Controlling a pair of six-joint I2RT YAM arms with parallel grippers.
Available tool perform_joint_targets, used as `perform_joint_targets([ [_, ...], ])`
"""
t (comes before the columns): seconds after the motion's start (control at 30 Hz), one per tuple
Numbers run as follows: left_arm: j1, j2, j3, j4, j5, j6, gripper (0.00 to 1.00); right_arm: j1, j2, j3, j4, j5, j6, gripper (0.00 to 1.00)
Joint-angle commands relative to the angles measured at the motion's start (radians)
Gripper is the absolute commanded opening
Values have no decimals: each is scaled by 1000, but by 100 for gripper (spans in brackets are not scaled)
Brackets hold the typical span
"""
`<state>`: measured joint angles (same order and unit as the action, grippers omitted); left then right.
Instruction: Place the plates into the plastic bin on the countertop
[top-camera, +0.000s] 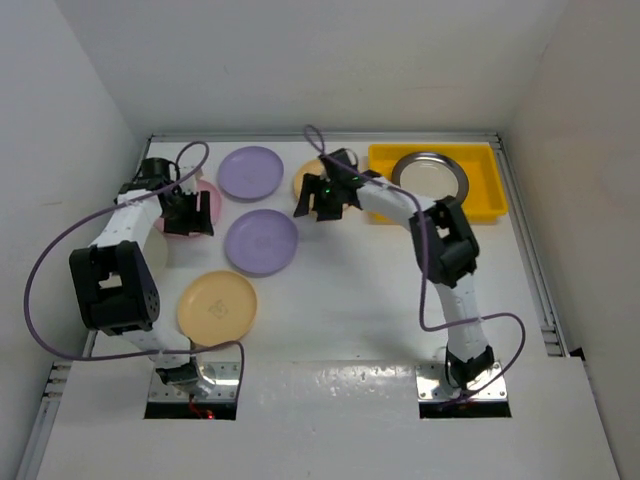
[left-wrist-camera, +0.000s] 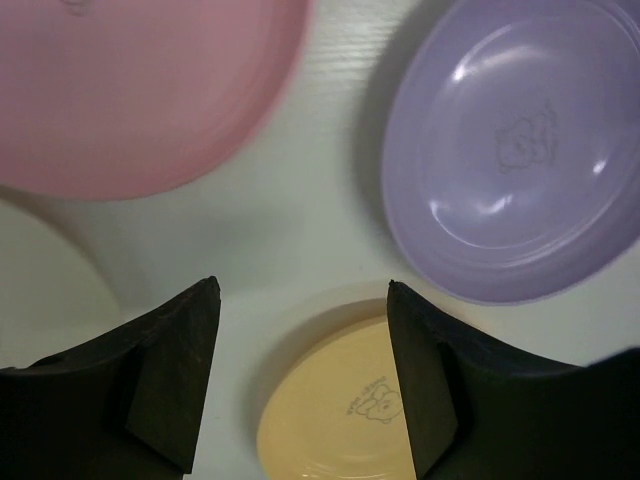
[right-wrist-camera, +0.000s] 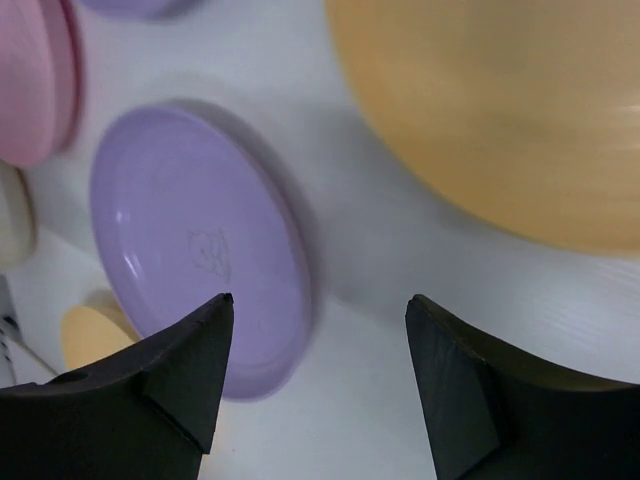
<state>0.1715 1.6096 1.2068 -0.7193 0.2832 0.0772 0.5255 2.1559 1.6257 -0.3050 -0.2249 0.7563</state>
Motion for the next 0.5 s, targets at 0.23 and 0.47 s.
perform_joint_targets([
  [0.23, 285, -71, 132, 21, -262, 3, 80, 182, 153, 80, -126, 255, 9, 34],
  [0.47, 572, -51, 83, 79, -299, 47, 87, 194, 7, 37, -169, 315, -79, 0],
])
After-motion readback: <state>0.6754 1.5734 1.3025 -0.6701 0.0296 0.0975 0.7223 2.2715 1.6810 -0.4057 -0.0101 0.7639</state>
